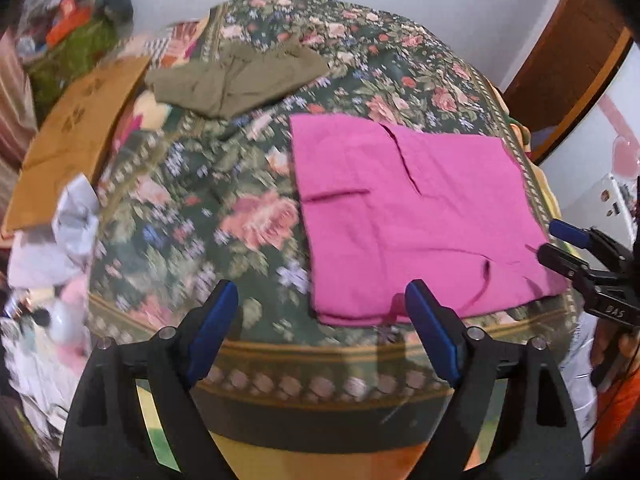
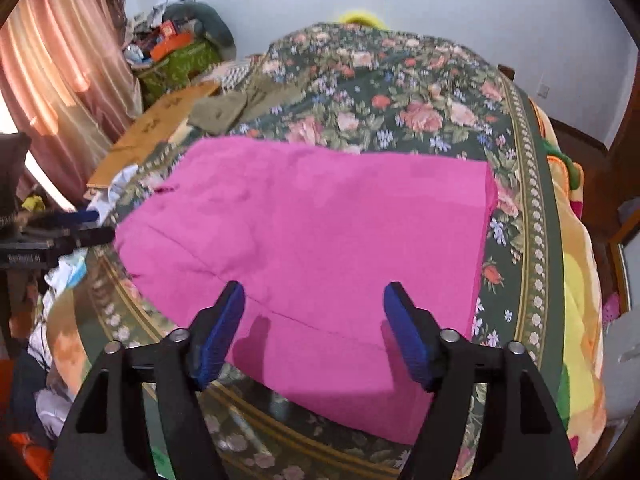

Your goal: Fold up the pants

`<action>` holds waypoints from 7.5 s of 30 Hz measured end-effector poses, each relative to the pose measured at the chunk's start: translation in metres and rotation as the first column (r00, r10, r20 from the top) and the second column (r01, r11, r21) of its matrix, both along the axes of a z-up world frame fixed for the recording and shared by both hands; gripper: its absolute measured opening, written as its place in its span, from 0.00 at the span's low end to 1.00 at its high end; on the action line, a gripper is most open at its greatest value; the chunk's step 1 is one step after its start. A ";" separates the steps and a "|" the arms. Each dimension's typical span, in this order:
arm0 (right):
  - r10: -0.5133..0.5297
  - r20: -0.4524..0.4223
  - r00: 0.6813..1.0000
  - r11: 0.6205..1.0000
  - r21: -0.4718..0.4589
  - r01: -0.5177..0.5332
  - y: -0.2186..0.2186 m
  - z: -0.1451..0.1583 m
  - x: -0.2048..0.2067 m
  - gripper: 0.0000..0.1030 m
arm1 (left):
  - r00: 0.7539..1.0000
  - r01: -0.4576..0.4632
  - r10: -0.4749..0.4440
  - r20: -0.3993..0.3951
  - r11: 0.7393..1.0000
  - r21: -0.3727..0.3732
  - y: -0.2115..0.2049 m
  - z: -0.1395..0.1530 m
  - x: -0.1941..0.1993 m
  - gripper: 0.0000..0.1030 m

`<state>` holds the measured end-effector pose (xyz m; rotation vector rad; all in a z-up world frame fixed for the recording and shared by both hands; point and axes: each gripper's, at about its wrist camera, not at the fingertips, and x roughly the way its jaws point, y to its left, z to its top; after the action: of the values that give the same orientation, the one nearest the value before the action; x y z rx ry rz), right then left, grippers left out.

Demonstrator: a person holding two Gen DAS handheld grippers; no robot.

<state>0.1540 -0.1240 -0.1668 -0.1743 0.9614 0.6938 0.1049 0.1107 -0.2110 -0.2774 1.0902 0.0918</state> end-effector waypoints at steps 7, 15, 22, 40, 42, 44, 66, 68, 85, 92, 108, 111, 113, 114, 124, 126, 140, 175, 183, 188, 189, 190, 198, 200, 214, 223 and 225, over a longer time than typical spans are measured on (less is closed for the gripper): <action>0.006 -0.018 1.000 1.000 -0.012 -0.006 0.011 -0.020 0.001 0.68 | 0.998 -0.037 0.023 -0.051 0.959 -0.281 -0.006 -0.019 -0.002 0.83; 0.041 -0.078 0.996 0.999 -0.022 -0.043 0.010 -0.042 0.009 0.68 | 0.997 -0.081 0.072 -0.038 0.878 -0.472 0.001 -0.031 0.006 0.89; 0.059 -0.069 0.996 0.998 -0.008 -0.059 0.010 -0.044 0.005 0.68 | 0.992 -0.124 0.117 -0.046 0.833 -0.540 0.013 -0.038 0.027 0.89; 0.104 -0.102 0.989 0.995 0.018 -0.103 0.062 -0.027 0.000 0.68 | 0.989 -0.103 0.088 0.118 0.987 0.121 -0.017 0.001 0.009 0.25; 0.132 -0.095 0.987 0.991 -0.013 -0.134 0.073 -0.032 -0.007 0.68 | 0.988 -0.085 0.060 0.141 0.980 0.177 -0.023 0.007 0.005 0.24; 0.132 -0.101 0.986 0.991 0.000 -0.133 0.071 -0.031 -0.006 0.68 | 0.985 -0.057 0.020 0.170 0.975 0.215 -0.030 0.016 0.005 0.24; -0.210 -0.101 0.972 0.977 0.000 0.211 -0.075 -0.042 0.000 0.68 | 0.921 0.262 -0.287 0.264 0.957 0.125 -0.151 0.070 0.091 0.18; -0.226 -0.098 0.969 0.973 0.018 0.229 -0.083 -0.040 -0.001 0.68 | 0.924 0.292 -0.303 0.232 0.953 0.081 -0.161 0.062 0.102 0.16; -0.271 -0.059 0.961 0.959 0.070 0.274 -0.104 -0.019 -0.014 0.68 | 0.914 0.406 -0.405 0.031 0.907 -0.110 -0.194 0.002 0.123 0.61; -0.258 -0.063 0.964 0.960 0.094 0.263 -0.090 -0.010 -0.010 0.68 | 0.932 0.342 -0.343 0.115 0.939 0.034 -0.154 0.035 0.122 0.68; -0.249 -0.131 0.960 0.961 0.086 0.261 -0.054 -0.043 0.011 0.74 | 0.949 0.304 -0.316 -0.002 0.911 0.278 -0.083 -0.010 0.223 0.71; -0.238 -0.097 0.966 0.966 0.080 0.246 -0.058 -0.043 0.008 0.74 | 0.931 0.359 -0.362 -0.036 0.900 0.245 -0.091 -0.025 0.245 0.71; -0.233 -0.093 0.968 0.968 0.076 0.241 -0.062 -0.044 0.010 0.74 | 0.912 0.408 -0.402 -0.074 0.882 0.234 -0.098 -0.040 0.260 0.71; -0.242 -0.084 0.967 0.967 0.065 0.248 -0.064 -0.044 0.012 0.74 | 0.904 0.427 -0.417 -0.094 0.869 0.250 -0.102 -0.047 0.263 0.71; -0.252 -0.018 0.967 0.968 -0.010 0.252 -0.076 -0.045 0.042 0.74 | 0.873 0.480 -0.464 -0.147 0.768 0.424 -0.090 -0.071 0.230 0.72; -0.248 0.017 0.969 0.968 -0.046 0.248 -0.074 -0.042 0.054 0.74 | 0.892 0.450 -0.429 -0.143 0.810 0.376 -0.070 -0.066 0.217 0.73; -0.200 0.009 0.980 0.980 -0.019 0.200 -0.051 -0.014 0.077 0.74 | 0.982 0.190 -0.181 -0.060 0.954 0.231 -0.024 -0.034 0.080 0.73; -0.160 -0.090 0.983 0.987 -0.016 0.159 -0.044 -0.029 0.067 0.55 | 0.988 0.146 -0.150 0.034 0.985 0.091 -0.023 -0.007 0.098 0.80; -0.119 -0.141 0.983 0.992 0.017 0.123 -0.038 -0.050 0.087 0.56 | 0.993 0.114 -0.116 -0.024 0.991 -0.075 -0.017 -0.043 0.121 0.80; -0.110 -0.130 0.985 0.993 0.038 0.116 -0.032 -0.051 0.095 0.55 | 0.994 0.113 -0.113 -0.003 0.992 -0.062 -0.021 -0.043 0.130 0.69; -0.104 -0.124 0.987 0.993 0.039 0.110 -0.030 -0.051 0.095 0.50 | 0.993 0.118 -0.118 0.000 0.991 -0.056 -0.022 -0.042 0.131 0.67; -0.100 -0.120 0.988 0.993 0.042 0.106 -0.029 -0.051 0.096 0.40 | 0.993 0.120 -0.120 0.004 0.992 -0.040 -0.024 -0.042 0.132 0.64; -0.092 -0.095 0.991 0.994 0.048 0.097 -0.020 -0.044 0.097 0.16 | 0.996 0.083 -0.084 0.015 0.996 0.011 -0.025 -0.038 0.134 0.24; -0.086 -0.075 0.993 0.995 0.049 0.090 -0.018 -0.039 0.095 0.13 | 0.994 0.106 -0.106 0.025 0.994 -0.012 -0.027 -0.031 0.134 0.09; -0.059 0.085 0.995 0.994 0.091 0.052 0.006 0.028 0.080 0.11 | 0.979 0.094 -0.105 0.174 0.993 0.071 -0.013 0.035 0.119 0.07; -0.031 0.175 0.984 0.992 0.123 0.009 0.057 0.067 0.092 0.11 | 0.957 0.029 -0.065 0.283 0.991 0.128 0.036 0.079 0.116 0.07; -0.018 0.187 0.982 0.992 0.127 -0.006 0.074 0.071 0.099 0.11 | 0.956 0.011 -0.051 0.290 0.990 0.137 0.052 0.082 0.120 0.07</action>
<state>0.2531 -0.0496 -0.0960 -0.1220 0.7350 0.7174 0.2250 0.1631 -0.1287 -0.1464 0.7887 0.0921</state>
